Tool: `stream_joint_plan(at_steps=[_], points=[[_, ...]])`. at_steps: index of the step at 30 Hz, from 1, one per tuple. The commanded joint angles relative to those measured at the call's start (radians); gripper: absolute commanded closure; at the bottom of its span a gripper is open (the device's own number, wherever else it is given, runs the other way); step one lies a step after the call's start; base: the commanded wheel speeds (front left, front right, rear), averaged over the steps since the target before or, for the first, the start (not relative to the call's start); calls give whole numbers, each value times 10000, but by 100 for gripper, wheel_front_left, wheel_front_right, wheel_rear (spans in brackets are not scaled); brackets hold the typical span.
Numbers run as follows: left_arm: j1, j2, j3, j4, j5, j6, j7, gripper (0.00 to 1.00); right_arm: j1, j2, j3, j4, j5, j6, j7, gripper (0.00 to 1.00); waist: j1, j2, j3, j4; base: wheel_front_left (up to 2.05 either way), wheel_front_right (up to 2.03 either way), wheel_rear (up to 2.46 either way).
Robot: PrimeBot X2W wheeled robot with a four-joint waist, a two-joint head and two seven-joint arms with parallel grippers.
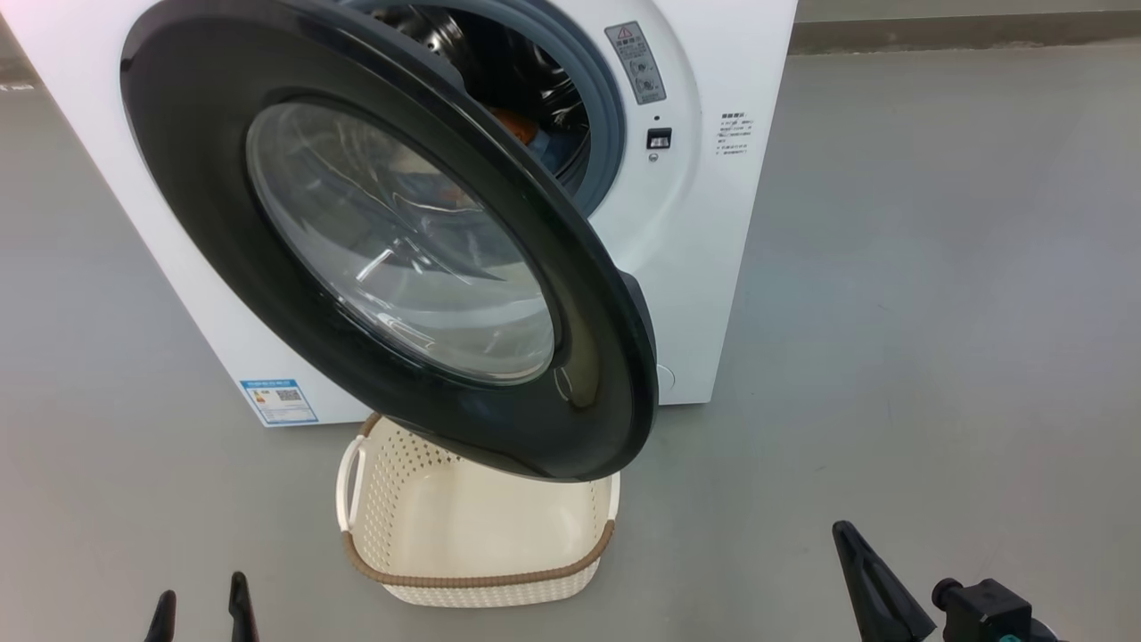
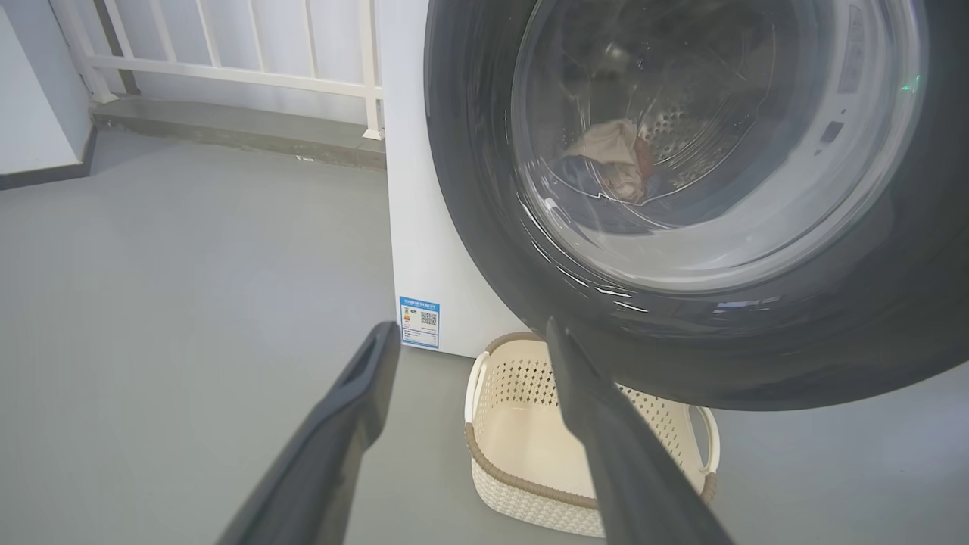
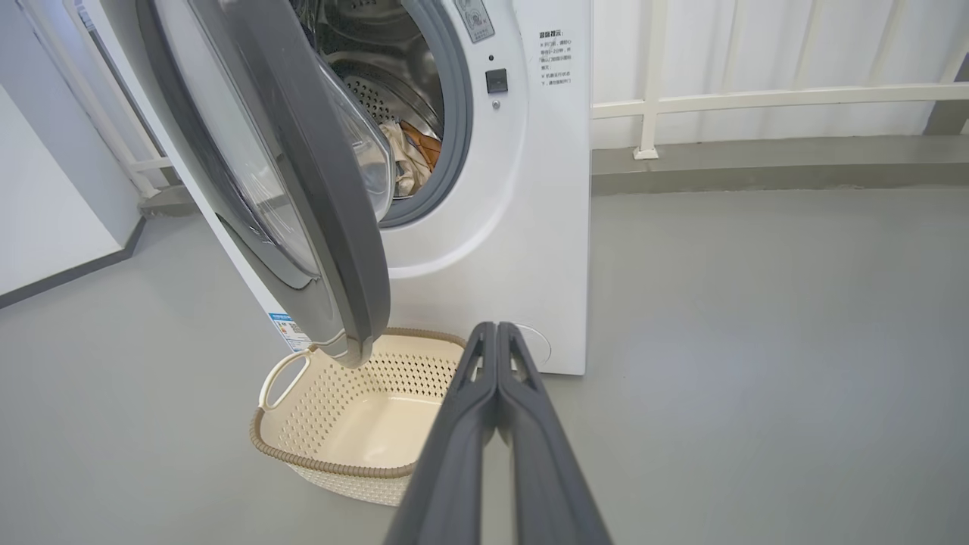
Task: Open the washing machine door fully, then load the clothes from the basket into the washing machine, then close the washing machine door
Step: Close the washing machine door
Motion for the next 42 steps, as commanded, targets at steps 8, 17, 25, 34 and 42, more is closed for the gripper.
stream_joint_plan(at_steps=[8, 17, 25, 34, 42], points=[[-149, 54, 328, -254, -76, 48, -107, 0, -1011, -88, 136, -1164, 291, 16, -49, 100, 0, 0, 31, 11, 0, 0, 0], [-262, 53, 314, -237, -73, -21, -107, 0, -3443, -451, 1056, -3432, 370, 16, -49, 100, 0, 0, 97, 76, 0, 0, 0], [-384, 53, -81, -263, -260, 56, -107, 0, -4943, -298, 3313, -2681, 829, 16, -49, 100, 0, 0, 170, 526, 0, 0, 0], [-617, 53, -141, -335, -517, 90, -107, 0, -4871, -111, 4250, -490, 1496, 16, -49, 100, 0, 0, 623, 1249, 0, 0, 0], [-786, 53, -172, -308, -664, -4, -107, 0, -4962, -52, 3582, 353, 1369, 16, -49, 100, 0, 0, 1024, 1350, 0, 0, 0]])
